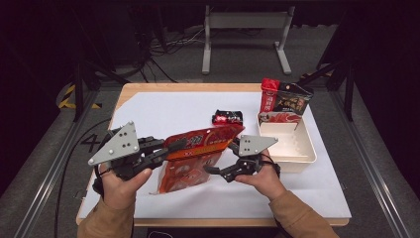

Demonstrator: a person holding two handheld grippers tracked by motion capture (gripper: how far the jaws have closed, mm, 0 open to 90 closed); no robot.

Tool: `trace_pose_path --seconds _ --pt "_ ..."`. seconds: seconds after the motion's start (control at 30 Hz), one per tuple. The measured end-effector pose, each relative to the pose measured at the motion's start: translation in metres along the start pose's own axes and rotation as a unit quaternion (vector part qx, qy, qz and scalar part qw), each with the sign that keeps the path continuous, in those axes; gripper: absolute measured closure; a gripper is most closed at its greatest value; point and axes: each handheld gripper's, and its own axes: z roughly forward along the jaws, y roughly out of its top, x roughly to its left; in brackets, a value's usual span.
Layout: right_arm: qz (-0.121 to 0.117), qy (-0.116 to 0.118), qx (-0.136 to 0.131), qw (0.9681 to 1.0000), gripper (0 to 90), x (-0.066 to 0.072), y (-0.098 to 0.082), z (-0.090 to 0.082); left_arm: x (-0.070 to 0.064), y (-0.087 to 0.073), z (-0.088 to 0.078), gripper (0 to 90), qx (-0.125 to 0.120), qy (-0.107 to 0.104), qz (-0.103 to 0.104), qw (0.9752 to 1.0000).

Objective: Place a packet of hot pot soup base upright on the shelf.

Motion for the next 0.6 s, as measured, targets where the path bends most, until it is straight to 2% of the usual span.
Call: trace_pose_path --seconds 0.1,0.23,0.43,0.6 --pt "-0.019 0.005 0.01 0.9998 25.9 0.005 -0.001 0.006 -0.001 0.001 0.0 90.0 -0.002 -0.003 0.002 1.0" --pt "-0.026 0.011 0.017 0.9995 25.4 0.008 -0.002 0.012 -0.003 0.001 0.001 90.0 -0.002 -0.01 0.004 0.9999" --pt "-0.02 0.022 0.011 0.9995 22.8 0.007 -0.004 0.013 -0.004 0.002 0.002 90.0 -0.005 -0.017 0.005 0.9998" --pt "-0.008 0.047 0.011 0.9988 23.6 0.006 -0.004 0.016 -0.005 0.0 0.004 90.0 -0.005 -0.021 0.005 0.9998"
